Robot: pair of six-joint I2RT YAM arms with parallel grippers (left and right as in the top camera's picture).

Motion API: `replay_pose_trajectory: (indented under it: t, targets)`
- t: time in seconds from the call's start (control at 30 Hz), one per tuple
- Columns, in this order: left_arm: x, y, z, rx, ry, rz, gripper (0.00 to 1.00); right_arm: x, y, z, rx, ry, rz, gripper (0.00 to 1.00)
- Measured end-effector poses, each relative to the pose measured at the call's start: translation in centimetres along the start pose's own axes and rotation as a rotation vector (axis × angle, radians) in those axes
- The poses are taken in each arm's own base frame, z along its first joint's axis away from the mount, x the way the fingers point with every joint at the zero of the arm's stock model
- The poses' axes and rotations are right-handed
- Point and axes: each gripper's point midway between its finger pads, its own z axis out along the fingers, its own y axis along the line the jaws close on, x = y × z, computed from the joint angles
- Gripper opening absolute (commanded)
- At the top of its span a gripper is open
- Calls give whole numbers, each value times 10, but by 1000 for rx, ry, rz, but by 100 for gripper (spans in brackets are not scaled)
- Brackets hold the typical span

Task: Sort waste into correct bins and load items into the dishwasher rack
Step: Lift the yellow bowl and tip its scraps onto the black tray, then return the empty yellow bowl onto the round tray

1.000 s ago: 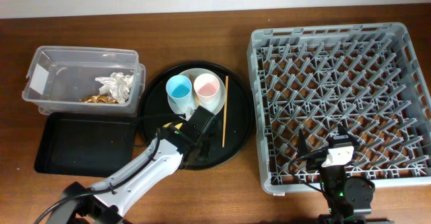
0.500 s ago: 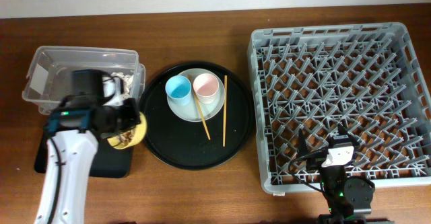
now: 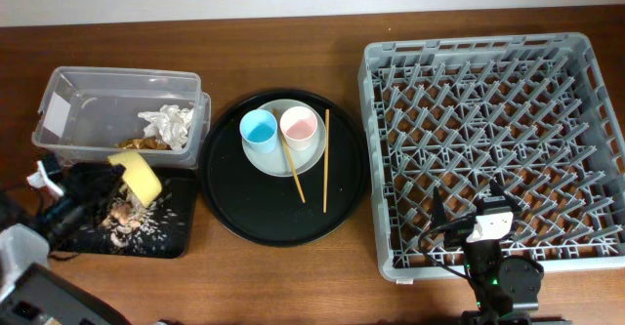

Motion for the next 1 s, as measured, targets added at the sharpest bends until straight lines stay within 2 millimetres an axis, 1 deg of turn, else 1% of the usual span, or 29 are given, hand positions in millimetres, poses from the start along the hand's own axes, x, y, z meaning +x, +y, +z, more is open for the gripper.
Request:
replay_pose_trajectory:
  t: [0.07, 0.1, 0.2, 0.43, 0.53, 0.77, 0.83, 0.9, 0.93, 0.97, 1.0]
  targets:
    - [-2, -9, -5, 90, -9, -16, 0, 0, 0, 0, 0, 0, 0, 99]
    - [-4, -17, -9, 140, -16, -13, 0, 0, 0, 0, 0, 0, 0, 99]
    - [-6, -26, -17, 203, -33, -12, 0, 0, 0, 0, 0, 0, 0, 98]
    - [-5, -24, -34, 234, -79, -105, 0, 0, 0, 0, 0, 0, 0, 99]
    - [-5, -24, -35, 233, -82, -81, 0, 0, 0, 0, 0, 0, 0, 98]
    - [-2, -23, -33, 227, -75, -101, 0, 0, 0, 0, 0, 0, 0, 98]
    - [3, -23, -26, 203, -51, -101, 0, 0, 0, 0, 0, 0, 0, 98]
    - [14, -30, -17, 151, -10, -74, 0, 0, 0, 0, 0, 0, 0, 98]
    - [23, -34, -12, 106, 17, -53, 0, 0, 0, 0, 0, 0, 0, 99]
    - [40, -48, 0, 45, 72, 19, 0, 0, 0, 0, 0, 0, 0, 98]
    - [51, -57, 8, 8, 108, 71, 0, 0, 0, 0, 0, 0, 0, 98]
